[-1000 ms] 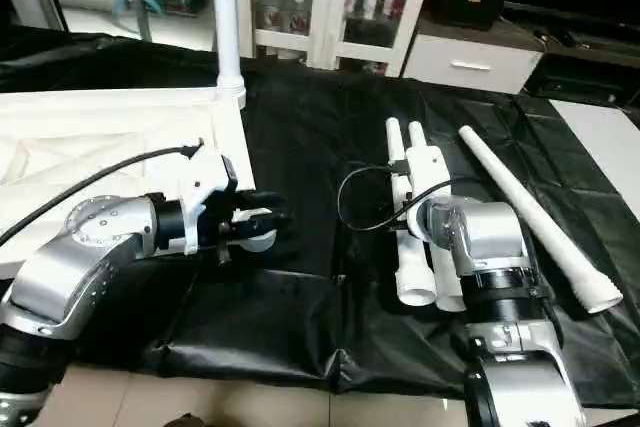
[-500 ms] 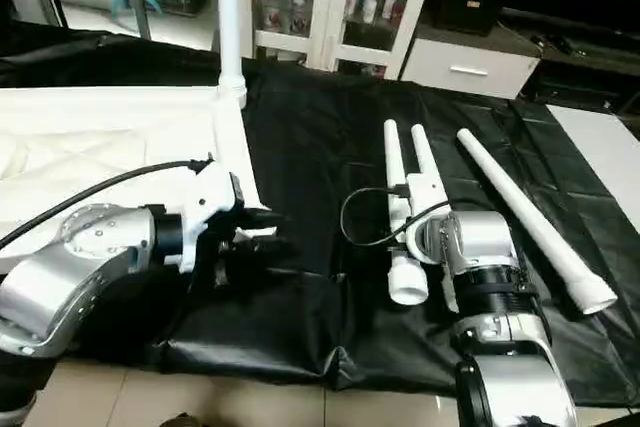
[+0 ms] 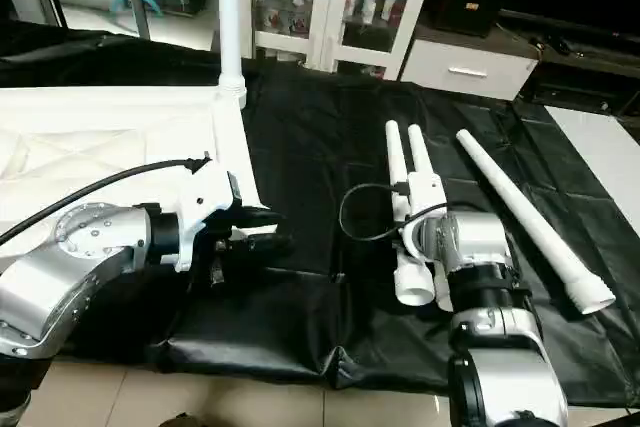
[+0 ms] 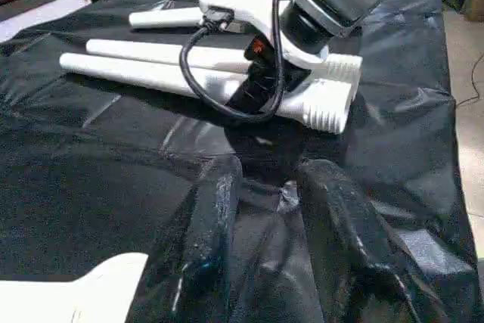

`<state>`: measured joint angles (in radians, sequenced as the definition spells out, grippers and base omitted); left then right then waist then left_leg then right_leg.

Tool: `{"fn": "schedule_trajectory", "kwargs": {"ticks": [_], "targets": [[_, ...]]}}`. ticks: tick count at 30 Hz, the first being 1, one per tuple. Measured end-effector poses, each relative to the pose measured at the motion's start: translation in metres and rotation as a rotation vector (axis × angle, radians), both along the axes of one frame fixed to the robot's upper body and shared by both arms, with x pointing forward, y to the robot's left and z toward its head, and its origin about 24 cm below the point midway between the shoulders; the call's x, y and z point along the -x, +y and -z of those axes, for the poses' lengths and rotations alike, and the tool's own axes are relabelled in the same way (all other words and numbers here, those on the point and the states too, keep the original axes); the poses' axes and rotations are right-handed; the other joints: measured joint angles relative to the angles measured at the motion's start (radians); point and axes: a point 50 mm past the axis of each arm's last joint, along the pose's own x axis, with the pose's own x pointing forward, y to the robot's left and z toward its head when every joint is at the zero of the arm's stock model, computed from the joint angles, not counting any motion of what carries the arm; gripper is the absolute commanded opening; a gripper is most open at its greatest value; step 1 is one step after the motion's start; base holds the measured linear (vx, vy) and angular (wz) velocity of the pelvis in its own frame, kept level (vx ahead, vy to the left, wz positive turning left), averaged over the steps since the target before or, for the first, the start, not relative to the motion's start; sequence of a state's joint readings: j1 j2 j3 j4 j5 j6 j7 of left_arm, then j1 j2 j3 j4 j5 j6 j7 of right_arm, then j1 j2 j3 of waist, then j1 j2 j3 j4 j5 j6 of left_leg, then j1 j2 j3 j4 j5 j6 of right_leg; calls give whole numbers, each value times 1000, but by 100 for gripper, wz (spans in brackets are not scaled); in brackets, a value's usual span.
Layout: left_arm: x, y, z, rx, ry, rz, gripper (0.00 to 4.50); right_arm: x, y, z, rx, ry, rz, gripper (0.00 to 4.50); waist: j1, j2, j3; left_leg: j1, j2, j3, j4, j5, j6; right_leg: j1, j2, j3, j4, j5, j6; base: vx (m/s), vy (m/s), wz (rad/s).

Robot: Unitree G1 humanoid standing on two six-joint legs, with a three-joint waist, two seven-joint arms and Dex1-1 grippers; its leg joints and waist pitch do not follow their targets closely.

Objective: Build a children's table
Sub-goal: Pick table leg

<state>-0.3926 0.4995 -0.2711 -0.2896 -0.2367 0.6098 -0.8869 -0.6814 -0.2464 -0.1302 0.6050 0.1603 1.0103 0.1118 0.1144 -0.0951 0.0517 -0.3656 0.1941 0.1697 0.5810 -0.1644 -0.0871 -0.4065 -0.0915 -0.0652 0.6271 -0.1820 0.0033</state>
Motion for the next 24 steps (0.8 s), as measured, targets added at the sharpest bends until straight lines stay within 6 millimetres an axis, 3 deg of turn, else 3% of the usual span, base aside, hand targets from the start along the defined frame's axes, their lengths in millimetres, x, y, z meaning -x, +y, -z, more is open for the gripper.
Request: {"fn": "schedule_trajectory", "kwargs": {"ticks": [8,15,19,24], "targets": [[-3,0,-2,2,-20,-12,152,-1,0,0,-8,-12,11,192,0,2,0,0,0,-1,0,0,0,0,0,0,0,0,0,0,0,0],[-22,4,-2,67,-51,-173,152,-4,7,-5,-30,-82,7,182,-1,4,2,-1,0,-1,3,0,0,0,0,0,1,1,0,0,0,0],[-48,5,-28,235,-88,-359,186,-11,26,-30,-102,-271,-83,181,0,7,4,-2,0,-2,4,0,0,-1,0,0,1,2,0,0,0,0],[-61,3,-44,448,-6,-432,225,-12,51,-63,-64,-524,-284,181,1,7,3,-3,0,-2,3,-1,1,-1,0,0,-1,4,-4,0,0,0]]}}
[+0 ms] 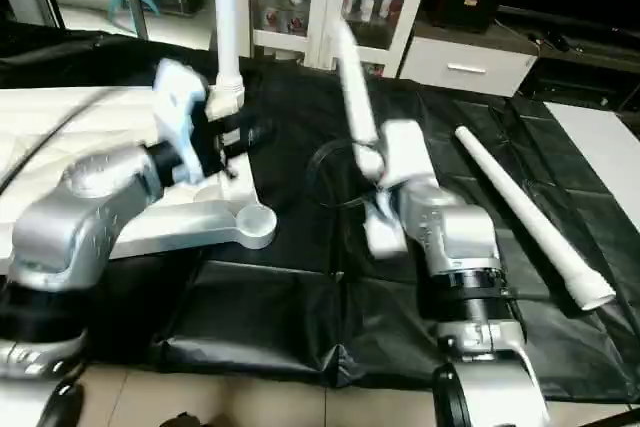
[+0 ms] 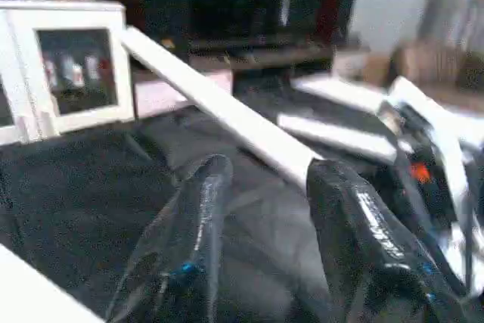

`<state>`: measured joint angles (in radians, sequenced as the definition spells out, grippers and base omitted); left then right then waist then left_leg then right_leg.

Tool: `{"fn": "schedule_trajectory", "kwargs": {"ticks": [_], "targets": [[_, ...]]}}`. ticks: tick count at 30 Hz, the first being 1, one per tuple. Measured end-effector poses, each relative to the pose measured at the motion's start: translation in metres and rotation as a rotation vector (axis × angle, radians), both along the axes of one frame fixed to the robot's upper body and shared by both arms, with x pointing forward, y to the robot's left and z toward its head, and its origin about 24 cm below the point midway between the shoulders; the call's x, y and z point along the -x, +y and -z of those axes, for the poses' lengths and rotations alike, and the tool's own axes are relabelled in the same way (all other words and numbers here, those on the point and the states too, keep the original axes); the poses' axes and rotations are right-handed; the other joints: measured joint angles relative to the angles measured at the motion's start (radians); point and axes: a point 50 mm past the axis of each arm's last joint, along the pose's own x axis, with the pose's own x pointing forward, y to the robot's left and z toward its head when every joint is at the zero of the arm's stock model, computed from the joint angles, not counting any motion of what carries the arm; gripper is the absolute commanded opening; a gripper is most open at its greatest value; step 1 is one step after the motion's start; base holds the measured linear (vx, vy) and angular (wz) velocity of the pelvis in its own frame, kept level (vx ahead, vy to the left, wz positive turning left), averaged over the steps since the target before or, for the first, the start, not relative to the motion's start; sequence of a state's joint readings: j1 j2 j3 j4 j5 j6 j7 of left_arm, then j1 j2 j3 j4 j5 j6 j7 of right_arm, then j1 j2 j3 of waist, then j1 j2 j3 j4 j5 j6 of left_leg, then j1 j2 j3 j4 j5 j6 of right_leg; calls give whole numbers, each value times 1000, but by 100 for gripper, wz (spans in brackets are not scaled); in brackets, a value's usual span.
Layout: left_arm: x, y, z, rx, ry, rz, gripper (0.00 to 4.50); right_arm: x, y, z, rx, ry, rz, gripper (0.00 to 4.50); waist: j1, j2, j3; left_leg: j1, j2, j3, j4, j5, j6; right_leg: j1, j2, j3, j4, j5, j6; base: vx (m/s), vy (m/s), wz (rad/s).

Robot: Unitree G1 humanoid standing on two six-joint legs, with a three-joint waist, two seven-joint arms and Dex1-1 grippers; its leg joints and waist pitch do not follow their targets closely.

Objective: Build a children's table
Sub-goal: Pick table leg

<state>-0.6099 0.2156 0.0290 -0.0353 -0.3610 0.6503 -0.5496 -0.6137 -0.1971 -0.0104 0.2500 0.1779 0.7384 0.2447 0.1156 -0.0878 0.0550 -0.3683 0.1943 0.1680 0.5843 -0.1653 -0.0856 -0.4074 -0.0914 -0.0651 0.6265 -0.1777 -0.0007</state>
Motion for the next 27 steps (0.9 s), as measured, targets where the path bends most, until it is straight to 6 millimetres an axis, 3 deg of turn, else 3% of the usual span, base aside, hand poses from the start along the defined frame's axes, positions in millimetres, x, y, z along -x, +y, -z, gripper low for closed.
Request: {"fn": "schedule_trajectory", "kwargs": {"ticks": [5,9,20,23,27], "targets": [[-6,-9,-1,269,148,4,263,11,23,-4,141,-168,-122,181,10,-1,0,-4,0,0,1,-1,2,-1,0,-1,-3,0,0,0,0,0],[-17,-11,-24,434,157,-6,293,16,45,-28,165,-364,-203,181,16,-4,1,-2,0,0,1,-2,3,-1,0,0,-3,-2,3,0,0,0],[-25,1,-13,572,260,-139,369,28,68,-35,184,-490,-296,181,33,-7,0,-5,0,-1,1,-3,4,0,0,0,-5,-1,3,0,0,0],[-25,2,-14,601,262,-135,407,33,73,-28,195,-474,-341,181,32,-8,1,-5,0,-1,1,-3,5,0,0,0,-7,1,4,0,0,0],[-26,4,-16,623,255,-135,416,35,74,-26,265,-504,-392,181,29,-8,1,-6,0,-1,1,-3,5,0,0,0,-10,4,6,0,0,0]]}}
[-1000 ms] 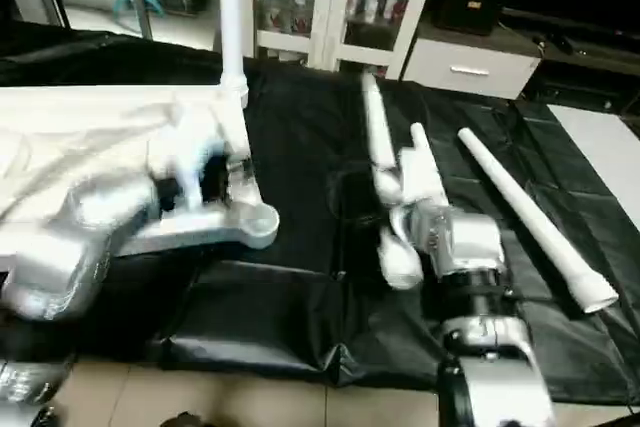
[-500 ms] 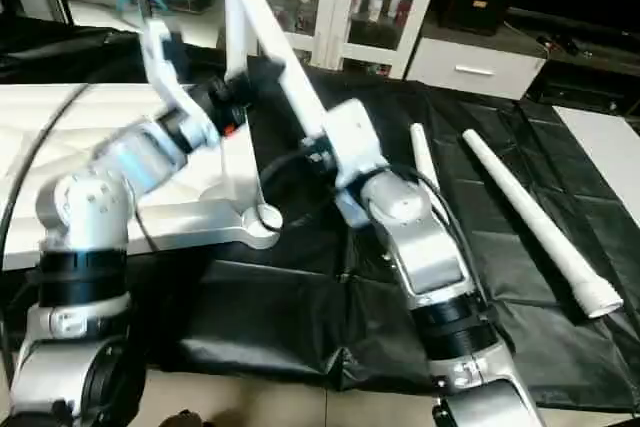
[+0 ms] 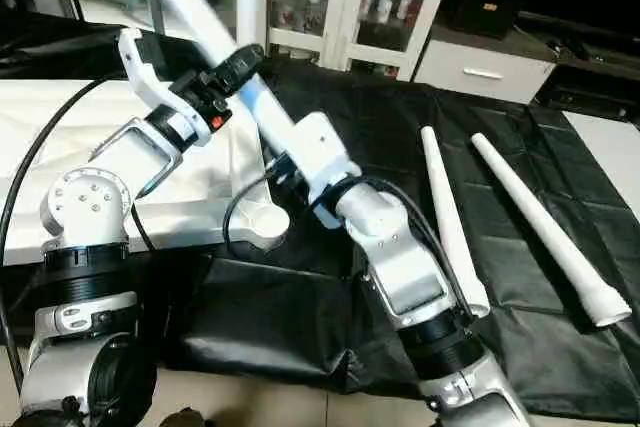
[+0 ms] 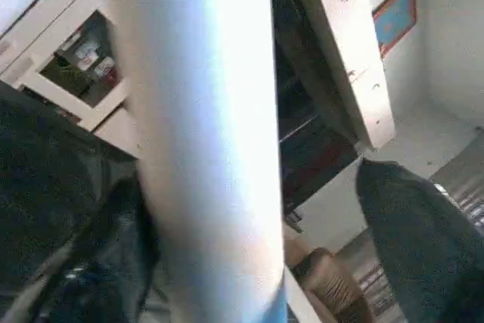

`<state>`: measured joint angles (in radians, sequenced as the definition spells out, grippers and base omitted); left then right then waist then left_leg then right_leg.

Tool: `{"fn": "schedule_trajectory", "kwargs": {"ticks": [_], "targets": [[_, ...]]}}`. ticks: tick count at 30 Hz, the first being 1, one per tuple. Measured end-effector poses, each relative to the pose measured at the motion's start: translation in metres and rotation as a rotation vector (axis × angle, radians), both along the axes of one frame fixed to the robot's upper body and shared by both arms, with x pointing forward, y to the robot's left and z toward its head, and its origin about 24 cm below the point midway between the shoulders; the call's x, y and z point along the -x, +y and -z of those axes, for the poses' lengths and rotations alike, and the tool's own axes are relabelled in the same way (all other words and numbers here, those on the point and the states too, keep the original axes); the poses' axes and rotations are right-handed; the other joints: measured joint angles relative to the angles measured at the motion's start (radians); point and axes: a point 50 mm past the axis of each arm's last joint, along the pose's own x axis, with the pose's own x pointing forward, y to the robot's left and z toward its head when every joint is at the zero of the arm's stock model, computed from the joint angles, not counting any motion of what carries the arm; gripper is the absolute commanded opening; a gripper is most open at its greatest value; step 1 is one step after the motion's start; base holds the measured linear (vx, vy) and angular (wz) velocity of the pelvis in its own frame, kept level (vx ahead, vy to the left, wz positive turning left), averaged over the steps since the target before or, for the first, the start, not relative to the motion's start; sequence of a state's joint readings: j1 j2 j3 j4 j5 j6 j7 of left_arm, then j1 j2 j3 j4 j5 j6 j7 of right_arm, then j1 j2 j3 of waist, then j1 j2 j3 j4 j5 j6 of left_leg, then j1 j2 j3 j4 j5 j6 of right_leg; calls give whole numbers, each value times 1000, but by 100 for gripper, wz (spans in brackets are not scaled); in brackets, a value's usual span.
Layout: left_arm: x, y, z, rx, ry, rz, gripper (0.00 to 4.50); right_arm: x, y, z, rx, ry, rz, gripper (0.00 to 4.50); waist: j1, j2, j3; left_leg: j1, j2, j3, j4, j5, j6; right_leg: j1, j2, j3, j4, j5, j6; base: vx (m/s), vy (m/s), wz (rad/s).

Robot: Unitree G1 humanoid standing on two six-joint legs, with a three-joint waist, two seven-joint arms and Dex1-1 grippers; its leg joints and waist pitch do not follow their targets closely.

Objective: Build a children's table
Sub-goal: Pick table leg

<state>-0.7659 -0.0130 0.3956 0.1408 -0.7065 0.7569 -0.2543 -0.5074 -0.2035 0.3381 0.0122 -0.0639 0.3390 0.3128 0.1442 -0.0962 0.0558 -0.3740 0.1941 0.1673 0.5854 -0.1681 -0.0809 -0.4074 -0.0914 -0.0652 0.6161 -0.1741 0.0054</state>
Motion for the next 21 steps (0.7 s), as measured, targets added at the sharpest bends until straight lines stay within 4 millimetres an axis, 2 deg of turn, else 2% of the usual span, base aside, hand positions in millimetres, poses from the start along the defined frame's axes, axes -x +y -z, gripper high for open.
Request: {"fn": "schedule_trajectory", "kwargs": {"ticks": [4,7,13,21], "targets": [[-1,1,-3,-4,5,-12,372,0,2,0,13,-16,10,181,-1,1,1,0,0,0,0,0,0,0,0,1,-1,2,-1,0,0,0],[-1,-1,-1,-4,24,-3,363,0,1,0,25,-21,14,181,-1,1,0,0,0,0,1,0,0,0,0,1,-2,3,-1,0,0,0],[2,-2,7,-11,67,17,321,-1,-2,0,48,-30,23,181,-2,1,0,0,0,0,1,0,0,0,0,1,-1,3,-1,0,0,0],[1,-2,8,-18,70,13,261,-1,-1,0,46,-35,24,181,-3,1,1,0,0,0,0,0,0,0,0,1,-1,3,-1,0,0,0]]}}
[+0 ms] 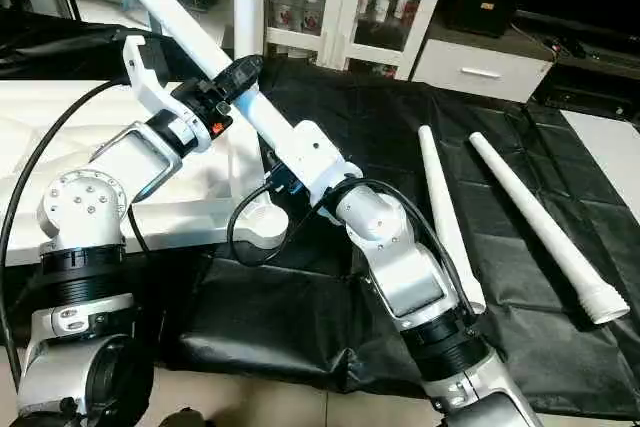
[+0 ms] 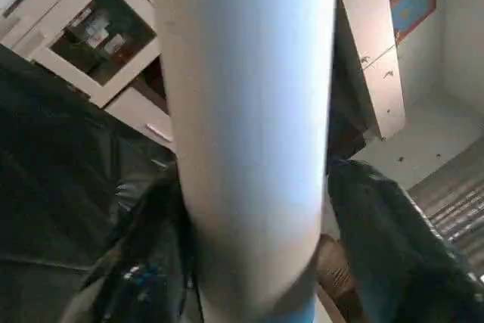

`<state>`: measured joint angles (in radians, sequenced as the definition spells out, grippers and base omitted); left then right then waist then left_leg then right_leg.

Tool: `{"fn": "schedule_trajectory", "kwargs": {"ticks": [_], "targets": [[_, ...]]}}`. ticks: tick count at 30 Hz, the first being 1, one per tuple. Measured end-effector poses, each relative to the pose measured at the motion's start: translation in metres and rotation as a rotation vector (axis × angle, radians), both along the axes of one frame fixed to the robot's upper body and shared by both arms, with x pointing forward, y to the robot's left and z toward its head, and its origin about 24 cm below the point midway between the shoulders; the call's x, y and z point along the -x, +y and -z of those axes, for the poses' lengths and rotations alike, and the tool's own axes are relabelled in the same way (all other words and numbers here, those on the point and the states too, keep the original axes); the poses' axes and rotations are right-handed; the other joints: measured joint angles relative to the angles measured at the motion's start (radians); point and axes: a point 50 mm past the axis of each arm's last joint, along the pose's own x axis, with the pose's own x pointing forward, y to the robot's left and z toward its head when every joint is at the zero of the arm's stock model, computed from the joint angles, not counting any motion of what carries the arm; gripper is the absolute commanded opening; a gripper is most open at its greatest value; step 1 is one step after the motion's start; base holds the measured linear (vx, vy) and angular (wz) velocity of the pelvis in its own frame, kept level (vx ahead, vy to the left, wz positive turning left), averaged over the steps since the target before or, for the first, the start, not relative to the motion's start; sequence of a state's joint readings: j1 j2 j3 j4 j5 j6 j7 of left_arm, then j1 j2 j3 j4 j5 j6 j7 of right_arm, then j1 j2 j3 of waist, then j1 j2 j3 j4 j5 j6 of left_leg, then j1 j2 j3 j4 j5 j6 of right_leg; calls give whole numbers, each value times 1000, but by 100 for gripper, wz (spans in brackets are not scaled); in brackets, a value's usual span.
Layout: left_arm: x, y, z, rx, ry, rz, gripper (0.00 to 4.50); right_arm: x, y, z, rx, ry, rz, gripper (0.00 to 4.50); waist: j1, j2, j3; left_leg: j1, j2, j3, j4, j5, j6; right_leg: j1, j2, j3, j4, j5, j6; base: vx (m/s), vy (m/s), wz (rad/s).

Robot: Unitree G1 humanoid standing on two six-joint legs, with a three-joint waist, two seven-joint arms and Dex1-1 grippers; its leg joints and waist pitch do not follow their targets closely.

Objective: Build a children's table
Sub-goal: Pick table leg

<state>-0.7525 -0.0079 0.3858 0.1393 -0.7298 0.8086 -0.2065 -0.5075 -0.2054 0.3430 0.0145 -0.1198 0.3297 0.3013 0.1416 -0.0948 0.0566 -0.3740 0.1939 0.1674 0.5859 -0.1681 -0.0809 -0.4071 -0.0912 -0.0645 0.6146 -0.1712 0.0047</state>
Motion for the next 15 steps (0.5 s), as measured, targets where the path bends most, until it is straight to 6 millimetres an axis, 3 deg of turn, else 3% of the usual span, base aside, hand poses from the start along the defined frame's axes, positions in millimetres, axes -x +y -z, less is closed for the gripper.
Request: {"fn": "schedule_trajectory", "kwargs": {"ticks": [8,9,14,15], "targets": [[0,3,-1,11,8,-15,198,0,2,0,-5,-10,-4,181,1,1,0,0,0,0,0,0,0,0,0,0,0,0,0,0,0,0],[0,3,0,10,9,-16,185,0,2,0,-5,-12,-8,237,0,0,0,0,0,0,0,0,0,0,0,0,0,0,0,0,0,0],[-1,6,-2,10,-1,-30,176,1,6,-1,-105,43,-62,270,-2,2,1,1,0,0,0,0,0,0,0,0,0,1,0,0,0,0],[-1,6,-2,10,-3,-29,174,1,5,-2,-135,60,-73,293,-1,2,1,0,0,0,0,0,0,0,0,0,0,1,0,0,0,0]]}}
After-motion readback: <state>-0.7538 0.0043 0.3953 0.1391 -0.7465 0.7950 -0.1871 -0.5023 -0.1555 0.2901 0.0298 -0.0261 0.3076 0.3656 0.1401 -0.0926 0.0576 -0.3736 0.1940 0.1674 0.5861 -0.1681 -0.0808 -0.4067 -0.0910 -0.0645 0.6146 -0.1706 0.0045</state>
